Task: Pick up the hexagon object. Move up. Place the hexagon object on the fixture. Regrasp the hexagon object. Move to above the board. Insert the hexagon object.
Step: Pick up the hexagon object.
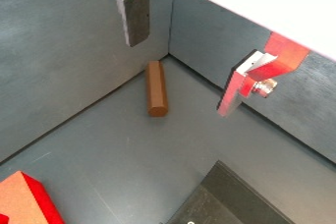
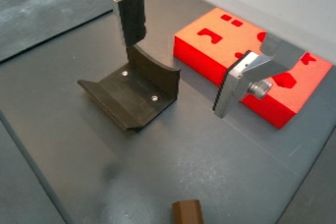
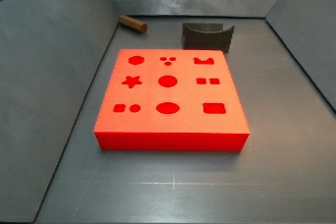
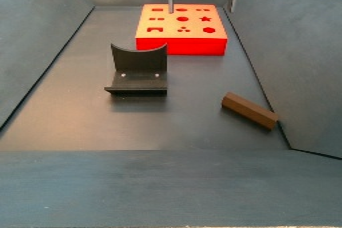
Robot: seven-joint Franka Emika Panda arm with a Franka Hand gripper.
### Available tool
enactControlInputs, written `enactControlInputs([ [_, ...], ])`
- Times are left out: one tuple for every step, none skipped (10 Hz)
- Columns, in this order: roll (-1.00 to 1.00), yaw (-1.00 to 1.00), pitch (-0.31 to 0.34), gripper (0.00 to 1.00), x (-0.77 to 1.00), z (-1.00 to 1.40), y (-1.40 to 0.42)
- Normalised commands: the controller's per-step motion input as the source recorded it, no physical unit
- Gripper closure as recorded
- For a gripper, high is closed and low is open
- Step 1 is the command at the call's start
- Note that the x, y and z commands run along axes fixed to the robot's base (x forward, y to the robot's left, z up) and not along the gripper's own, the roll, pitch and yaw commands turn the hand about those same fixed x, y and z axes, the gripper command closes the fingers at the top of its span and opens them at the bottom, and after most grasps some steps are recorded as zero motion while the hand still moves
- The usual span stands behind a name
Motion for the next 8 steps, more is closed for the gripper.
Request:
enactControlInputs([
  [-0.05,0.31,-0.020,0.00,-0.12,-0.09,0.30],
  [-0.04,0.68,-0.077,0.00,-0.37,-0.57,0.29],
  [0.00,0.85,-0.083,0.00,-0.26,-0.77,0.20],
  [0.00,0.84,-0.126,0.00,-0.26,-0.94,0.18],
  [0.04,0.80,-0.131,0.00,-0.35,-0.97,0.15],
  [0.10,0.75,-0.150,0.00,-0.40,-0.95,0.16],
  [0.12,0.72,-0.160,0.00,-0.41,-0.92,0.19],
  [0.14,0.66,-0.153,0.00,-0.48,-0.93,0.19],
])
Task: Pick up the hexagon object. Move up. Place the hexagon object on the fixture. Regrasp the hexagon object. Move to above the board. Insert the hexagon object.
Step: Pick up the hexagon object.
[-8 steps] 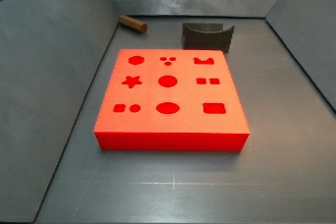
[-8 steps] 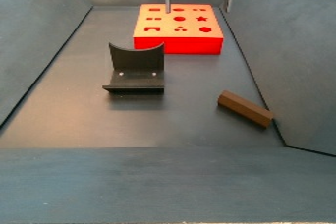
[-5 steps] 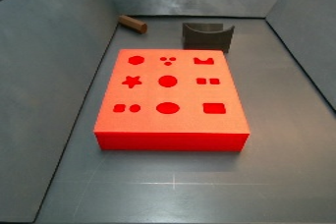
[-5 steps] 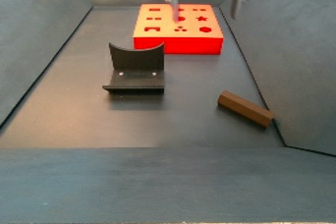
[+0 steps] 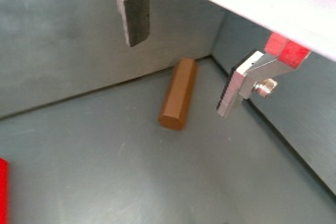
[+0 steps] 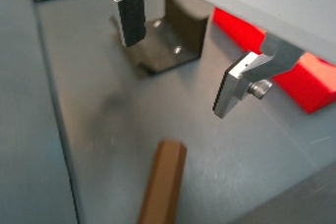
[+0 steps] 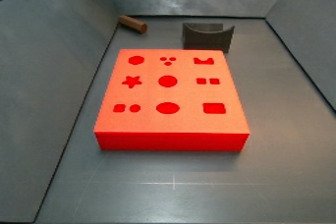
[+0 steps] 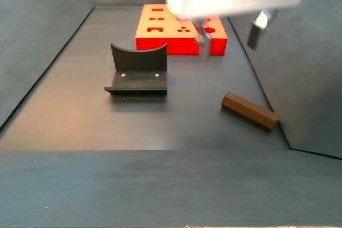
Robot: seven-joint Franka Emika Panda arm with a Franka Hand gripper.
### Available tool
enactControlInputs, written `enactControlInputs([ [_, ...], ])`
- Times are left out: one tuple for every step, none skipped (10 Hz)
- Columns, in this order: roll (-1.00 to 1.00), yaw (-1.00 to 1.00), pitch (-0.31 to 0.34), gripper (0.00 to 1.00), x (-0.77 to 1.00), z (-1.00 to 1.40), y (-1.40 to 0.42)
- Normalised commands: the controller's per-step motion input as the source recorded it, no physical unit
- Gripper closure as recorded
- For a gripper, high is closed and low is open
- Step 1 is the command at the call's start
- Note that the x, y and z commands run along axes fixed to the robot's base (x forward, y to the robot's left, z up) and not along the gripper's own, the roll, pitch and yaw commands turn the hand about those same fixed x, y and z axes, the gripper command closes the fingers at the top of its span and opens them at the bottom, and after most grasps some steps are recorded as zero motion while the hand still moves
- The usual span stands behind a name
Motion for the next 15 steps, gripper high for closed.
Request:
enactControlInputs([
  [0.12,0.67,-0.151,0.00,-0.46,-0.93,0.20],
  [0.09,0.69,-0.131,0.00,-0.43,-0.97,0.19],
  [0.08,0.69,-0.129,0.00,-0.42,-0.97,0.19],
  [0.07,0.68,-0.107,0.00,-0.35,-1.00,0.20],
  [0.04,0.67,-0.051,0.00,-0.18,-1.00,0.21],
  [0.02,0.67,-0.033,0.00,-0.03,-1.00,0.21],
  [0.02,0.66,-0.033,0.00,0.00,-1.00,0.19],
  [0.01,0.63,-0.027,0.00,0.00,-1.00,0.14],
  [0.00,0.59,-0.023,0.00,0.08,-1.00,0.08],
  [0.00,0.57,-0.016,0.00,0.22,-1.00,0.08],
  [-0.05,0.52,-0.004,0.00,0.36,-1.00,0.14],
  [-0.06,0.49,0.000,0.00,0.40,-1.00,0.12],
  [-0.04,0.47,0.000,0.00,0.41,-1.00,0.08],
  [-0.03,0.44,0.000,0.00,0.42,-1.00,0.03],
  [0.00,0.35,0.000,0.00,0.41,-1.00,0.00],
])
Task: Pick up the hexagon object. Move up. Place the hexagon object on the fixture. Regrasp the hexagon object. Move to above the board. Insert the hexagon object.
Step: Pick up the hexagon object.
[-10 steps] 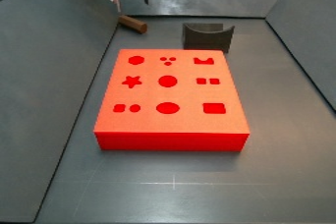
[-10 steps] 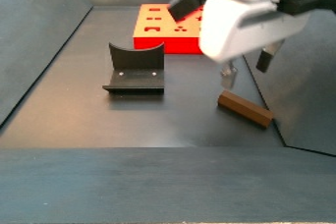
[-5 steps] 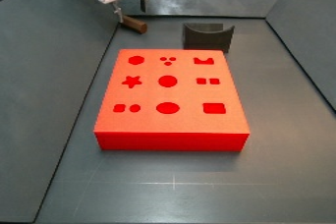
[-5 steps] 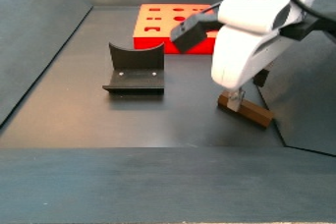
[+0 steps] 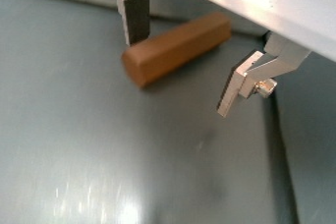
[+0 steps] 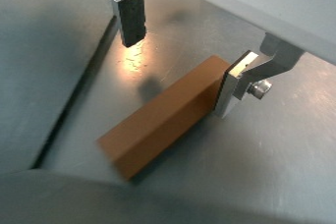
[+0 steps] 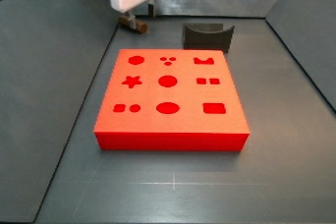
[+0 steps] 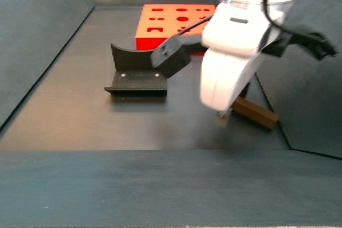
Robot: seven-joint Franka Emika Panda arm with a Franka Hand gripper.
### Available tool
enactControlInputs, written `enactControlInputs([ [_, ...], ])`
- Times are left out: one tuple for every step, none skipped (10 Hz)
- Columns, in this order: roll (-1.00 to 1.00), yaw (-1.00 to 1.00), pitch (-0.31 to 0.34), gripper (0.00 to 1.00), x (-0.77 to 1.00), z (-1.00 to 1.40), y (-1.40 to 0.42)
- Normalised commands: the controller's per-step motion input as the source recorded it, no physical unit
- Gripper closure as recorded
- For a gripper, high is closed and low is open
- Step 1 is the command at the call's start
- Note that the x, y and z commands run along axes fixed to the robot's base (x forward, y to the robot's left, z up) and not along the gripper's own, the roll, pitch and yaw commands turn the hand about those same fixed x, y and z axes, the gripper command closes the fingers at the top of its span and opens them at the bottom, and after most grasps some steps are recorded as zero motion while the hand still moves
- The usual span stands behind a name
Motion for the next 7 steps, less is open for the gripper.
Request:
enactControlInputs([
  [-0.02,0.15,-0.111,0.00,-0.21,-0.67,0.00],
  [0.00,0.00,0.000,0.00,0.00,-0.03,0.00],
  [0.00,0.00,0.000,0.00,0.00,0.00,0.01],
  [0.00,0.00,0.000,1.00,0.00,0.00,0.00],
  [0.00,0.00,0.000,1.00,0.00,0.00,0.00],
  [0.00,0.00,0.000,1.00,0.00,0.00,0.00],
  [0.00,0.00,0.000,1.00,0.00,0.00,0.00],
])
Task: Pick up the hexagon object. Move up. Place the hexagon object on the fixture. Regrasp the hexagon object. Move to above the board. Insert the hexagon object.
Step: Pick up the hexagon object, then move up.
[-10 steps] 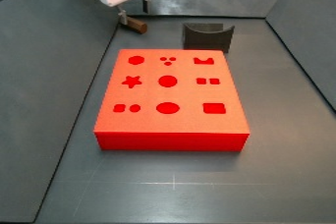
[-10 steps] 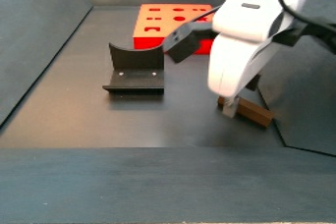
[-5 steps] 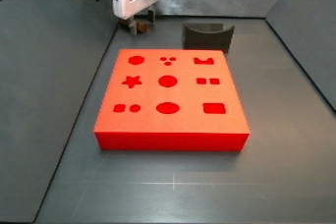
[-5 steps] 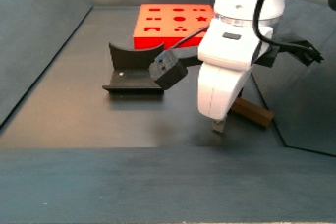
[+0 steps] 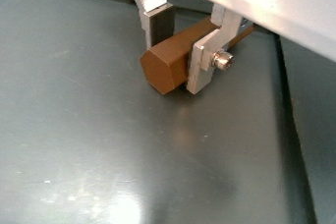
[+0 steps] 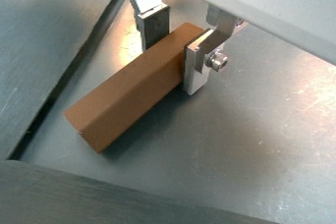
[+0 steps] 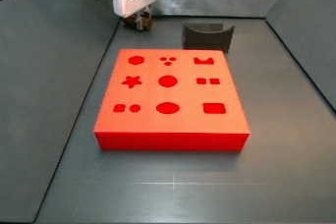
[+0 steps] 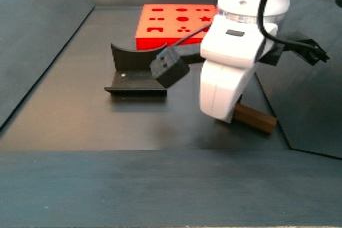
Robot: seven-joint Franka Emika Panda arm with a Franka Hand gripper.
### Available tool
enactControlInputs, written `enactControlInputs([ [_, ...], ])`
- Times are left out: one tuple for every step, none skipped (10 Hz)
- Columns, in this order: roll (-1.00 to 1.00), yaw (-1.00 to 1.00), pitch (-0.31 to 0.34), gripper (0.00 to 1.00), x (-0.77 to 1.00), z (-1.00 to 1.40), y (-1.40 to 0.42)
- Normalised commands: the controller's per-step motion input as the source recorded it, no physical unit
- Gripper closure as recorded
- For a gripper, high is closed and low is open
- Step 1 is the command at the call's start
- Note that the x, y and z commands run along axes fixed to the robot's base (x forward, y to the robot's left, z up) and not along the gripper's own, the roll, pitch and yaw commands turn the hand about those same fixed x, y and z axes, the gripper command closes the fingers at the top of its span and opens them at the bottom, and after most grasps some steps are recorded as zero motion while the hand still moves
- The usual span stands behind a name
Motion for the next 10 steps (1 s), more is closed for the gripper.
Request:
enactControlInputs([
  [0.00,0.00,0.000,1.00,0.00,0.00,0.00],
  [0.00,0.00,0.000,1.00,0.00,0.00,0.00],
  [0.00,0.00,0.000,1.00,0.00,0.00,0.00],
  [0.00,0.00,0.000,1.00,0.00,0.00,0.00],
  [0.00,0.00,0.000,1.00,0.00,0.00,0.00],
  [0.00,0.00,0.000,1.00,0.00,0.00,0.00],
  [0.00,0.00,0.000,1.00,0.00,0.00,0.00],
  [0.00,0.00,0.000,1.00,0.00,0.83,0.00],
  [0.00,-0.02,-0.017,1.00,0.06,0.82,-0.07],
  [0.02,-0.02,0.030,1.00,0.02,0.70,-0.05],
])
